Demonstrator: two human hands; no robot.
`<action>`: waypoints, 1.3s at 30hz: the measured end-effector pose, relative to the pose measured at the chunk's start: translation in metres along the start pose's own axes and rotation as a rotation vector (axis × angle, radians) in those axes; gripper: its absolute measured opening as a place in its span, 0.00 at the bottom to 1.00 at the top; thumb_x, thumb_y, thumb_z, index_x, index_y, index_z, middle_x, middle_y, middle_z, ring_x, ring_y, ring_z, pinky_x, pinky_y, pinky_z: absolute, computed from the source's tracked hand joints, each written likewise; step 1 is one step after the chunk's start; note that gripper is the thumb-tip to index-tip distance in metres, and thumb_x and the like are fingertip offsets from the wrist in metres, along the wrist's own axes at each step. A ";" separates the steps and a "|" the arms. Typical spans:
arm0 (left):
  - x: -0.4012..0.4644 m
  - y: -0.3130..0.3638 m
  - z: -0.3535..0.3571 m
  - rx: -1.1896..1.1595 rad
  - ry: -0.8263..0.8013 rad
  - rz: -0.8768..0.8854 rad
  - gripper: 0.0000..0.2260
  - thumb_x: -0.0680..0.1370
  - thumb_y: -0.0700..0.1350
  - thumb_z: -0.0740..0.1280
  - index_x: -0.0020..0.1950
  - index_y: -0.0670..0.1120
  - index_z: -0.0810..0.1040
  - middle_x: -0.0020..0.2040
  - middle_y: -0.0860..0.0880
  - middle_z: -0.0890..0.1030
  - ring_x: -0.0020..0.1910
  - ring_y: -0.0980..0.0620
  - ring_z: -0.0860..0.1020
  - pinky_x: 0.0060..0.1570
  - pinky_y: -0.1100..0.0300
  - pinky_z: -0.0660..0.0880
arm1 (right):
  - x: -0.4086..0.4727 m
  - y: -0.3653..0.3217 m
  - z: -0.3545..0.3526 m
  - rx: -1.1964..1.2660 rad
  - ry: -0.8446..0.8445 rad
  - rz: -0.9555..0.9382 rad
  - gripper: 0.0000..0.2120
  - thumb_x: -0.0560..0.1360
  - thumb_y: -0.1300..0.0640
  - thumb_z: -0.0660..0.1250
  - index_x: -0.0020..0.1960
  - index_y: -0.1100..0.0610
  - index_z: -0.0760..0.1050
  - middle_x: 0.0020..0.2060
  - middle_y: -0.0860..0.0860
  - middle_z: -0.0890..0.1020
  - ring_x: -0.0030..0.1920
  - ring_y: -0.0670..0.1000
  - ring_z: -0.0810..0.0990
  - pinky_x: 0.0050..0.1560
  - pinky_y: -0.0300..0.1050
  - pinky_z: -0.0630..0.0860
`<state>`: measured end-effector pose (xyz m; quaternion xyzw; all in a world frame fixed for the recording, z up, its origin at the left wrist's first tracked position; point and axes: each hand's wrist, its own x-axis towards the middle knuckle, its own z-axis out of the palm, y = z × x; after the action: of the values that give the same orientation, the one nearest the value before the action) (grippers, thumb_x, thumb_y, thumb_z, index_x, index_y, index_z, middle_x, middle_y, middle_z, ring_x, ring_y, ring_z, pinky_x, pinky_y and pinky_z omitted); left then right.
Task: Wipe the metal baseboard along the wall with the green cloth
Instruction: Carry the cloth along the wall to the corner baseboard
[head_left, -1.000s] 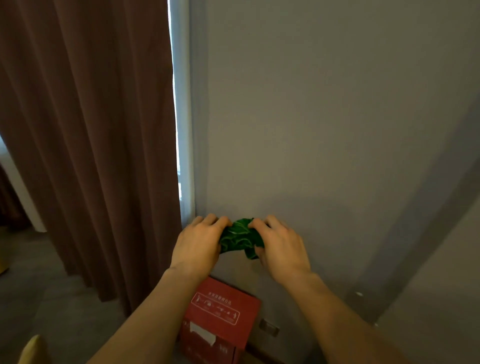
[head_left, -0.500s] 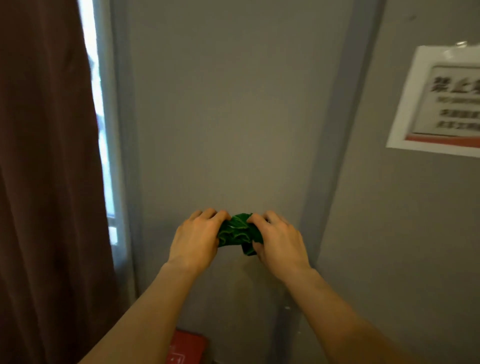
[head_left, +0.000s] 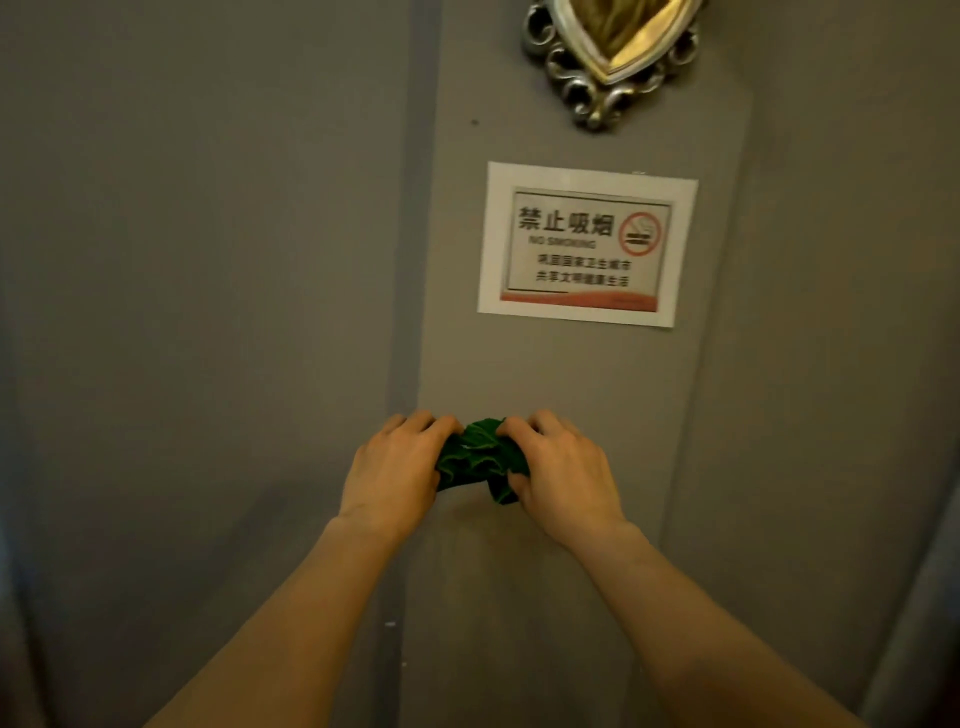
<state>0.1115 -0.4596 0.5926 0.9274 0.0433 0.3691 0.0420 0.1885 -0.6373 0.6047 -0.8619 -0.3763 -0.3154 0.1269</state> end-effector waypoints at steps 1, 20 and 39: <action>0.003 0.013 0.002 -0.008 0.003 0.017 0.23 0.73 0.34 0.68 0.65 0.53 0.73 0.58 0.49 0.78 0.55 0.45 0.74 0.46 0.48 0.77 | -0.006 0.011 -0.006 -0.008 0.009 0.011 0.23 0.72 0.55 0.72 0.64 0.48 0.70 0.53 0.51 0.75 0.51 0.55 0.75 0.41 0.50 0.76; 0.032 0.106 0.039 -0.049 -0.008 0.125 0.24 0.72 0.33 0.69 0.64 0.52 0.73 0.56 0.49 0.78 0.53 0.45 0.74 0.42 0.50 0.75 | -0.050 0.102 -0.031 -0.047 0.044 0.113 0.21 0.72 0.55 0.71 0.63 0.48 0.70 0.51 0.51 0.76 0.49 0.55 0.75 0.36 0.48 0.72; -0.019 0.054 0.151 -0.104 -0.258 0.008 0.23 0.73 0.35 0.70 0.64 0.52 0.74 0.57 0.49 0.77 0.55 0.44 0.74 0.44 0.46 0.77 | -0.079 0.101 0.095 0.017 -0.211 0.147 0.21 0.73 0.54 0.70 0.65 0.48 0.70 0.53 0.51 0.76 0.50 0.56 0.76 0.40 0.51 0.77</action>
<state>0.2049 -0.5223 0.4763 0.9639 0.0145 0.2487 0.0936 0.2638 -0.7079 0.4828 -0.9145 -0.3260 -0.2095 0.1167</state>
